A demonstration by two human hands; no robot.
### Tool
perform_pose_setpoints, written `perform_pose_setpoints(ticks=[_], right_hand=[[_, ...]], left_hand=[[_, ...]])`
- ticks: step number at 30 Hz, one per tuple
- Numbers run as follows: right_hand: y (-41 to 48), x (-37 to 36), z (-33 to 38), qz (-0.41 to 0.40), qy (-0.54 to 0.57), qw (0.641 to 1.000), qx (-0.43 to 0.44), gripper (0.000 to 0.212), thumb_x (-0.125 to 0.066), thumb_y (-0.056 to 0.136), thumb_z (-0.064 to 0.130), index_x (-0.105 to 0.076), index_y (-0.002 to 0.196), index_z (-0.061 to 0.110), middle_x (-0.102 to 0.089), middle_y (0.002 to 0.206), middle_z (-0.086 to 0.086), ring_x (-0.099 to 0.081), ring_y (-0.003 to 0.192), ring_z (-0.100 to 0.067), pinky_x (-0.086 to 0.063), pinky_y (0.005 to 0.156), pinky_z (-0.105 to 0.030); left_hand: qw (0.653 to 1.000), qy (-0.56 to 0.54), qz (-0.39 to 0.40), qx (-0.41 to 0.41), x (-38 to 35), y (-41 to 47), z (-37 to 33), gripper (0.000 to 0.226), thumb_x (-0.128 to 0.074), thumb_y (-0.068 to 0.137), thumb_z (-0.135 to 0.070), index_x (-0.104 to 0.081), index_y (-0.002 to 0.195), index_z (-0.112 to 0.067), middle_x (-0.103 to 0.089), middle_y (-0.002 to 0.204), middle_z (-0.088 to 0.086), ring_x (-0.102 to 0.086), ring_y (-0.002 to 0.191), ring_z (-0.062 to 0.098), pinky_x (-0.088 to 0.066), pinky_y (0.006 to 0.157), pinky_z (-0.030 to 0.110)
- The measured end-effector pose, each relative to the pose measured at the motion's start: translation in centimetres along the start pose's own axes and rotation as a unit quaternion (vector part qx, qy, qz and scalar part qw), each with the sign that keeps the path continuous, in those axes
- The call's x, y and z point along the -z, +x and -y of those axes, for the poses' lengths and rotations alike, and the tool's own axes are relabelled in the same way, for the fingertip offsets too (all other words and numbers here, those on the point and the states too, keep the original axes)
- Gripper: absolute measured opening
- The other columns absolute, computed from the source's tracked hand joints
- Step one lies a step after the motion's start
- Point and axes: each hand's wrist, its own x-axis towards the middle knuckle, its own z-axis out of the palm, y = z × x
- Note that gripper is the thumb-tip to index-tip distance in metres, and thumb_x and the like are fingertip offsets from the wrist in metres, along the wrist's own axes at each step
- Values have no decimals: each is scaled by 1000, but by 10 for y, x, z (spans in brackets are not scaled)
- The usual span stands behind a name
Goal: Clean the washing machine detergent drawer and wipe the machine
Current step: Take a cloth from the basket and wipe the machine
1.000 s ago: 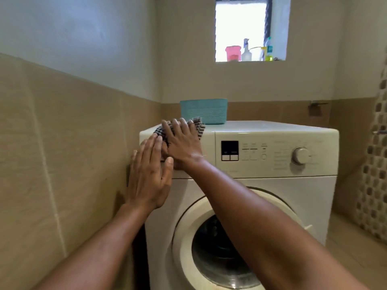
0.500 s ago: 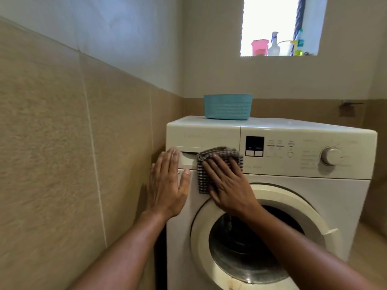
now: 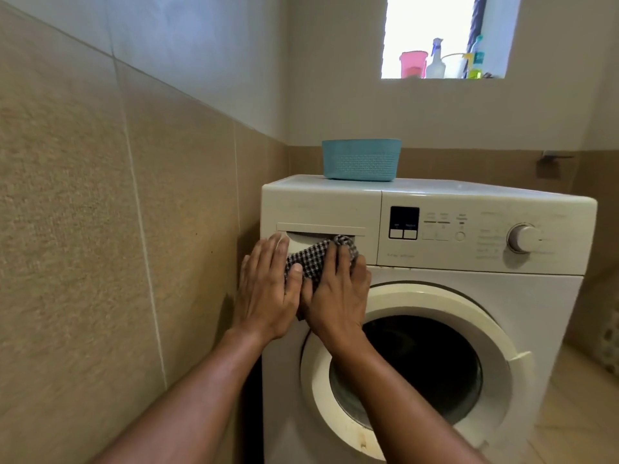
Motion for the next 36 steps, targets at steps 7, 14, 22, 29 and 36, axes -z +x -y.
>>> perform_pose_setpoints(ticks=[7, 14, 22, 29, 36], right_hand=[[5, 0, 9, 45, 21, 998, -48, 82, -30, 96, 58, 0, 160, 17, 4, 168, -3, 1, 147, -35, -1, 120, -50], [14, -4, 67, 113, -2, 993, -23, 69, -33, 105, 28, 9, 159, 16, 16, 167, -4, 4, 149, -42, -3, 120, -55], [-12, -56, 12, 57, -55, 960, 268, 80, -59, 93, 42, -21, 159, 21, -14, 168, -1, 7, 154, -34, -1, 123, -51], [26, -46, -4, 34, -143, 902, 407, 65, -38, 99, 45, -24, 157, 20, -9, 166, -1, 6, 155, -23, 8, 124, -46], [84, -16, 61, 32, -209, 884, 418, 76, -35, 96, 60, -16, 160, 22, -5, 169, -3, 11, 154, -31, 13, 121, -57]], left_hand=[[1000, -4, 2, -20, -2, 4, 2, 69, -17, 98, -51, -28, 157, -19, -27, 165, 0, -17, 153, 16, -18, 124, 47], [999, -18, -28, 2, 10, 12, 15, 70, -16, 96, -52, -34, 155, -18, -32, 162, 2, -22, 152, 17, -19, 124, 43], [998, -47, -35, 30, 11, 10, 24, 71, -20, 95, -55, -39, 152, -17, -37, 160, 2, -28, 149, 17, -25, 122, 42], [996, -58, -41, 47, 11, 12, 25, 72, -20, 95, -55, -37, 153, -17, -38, 159, 3, -30, 148, 17, -27, 121, 40], [993, -72, -55, 82, 20, 15, 30, 67, -25, 97, -51, -30, 156, -18, -30, 163, 3, -24, 151, 17, -20, 124, 39]])
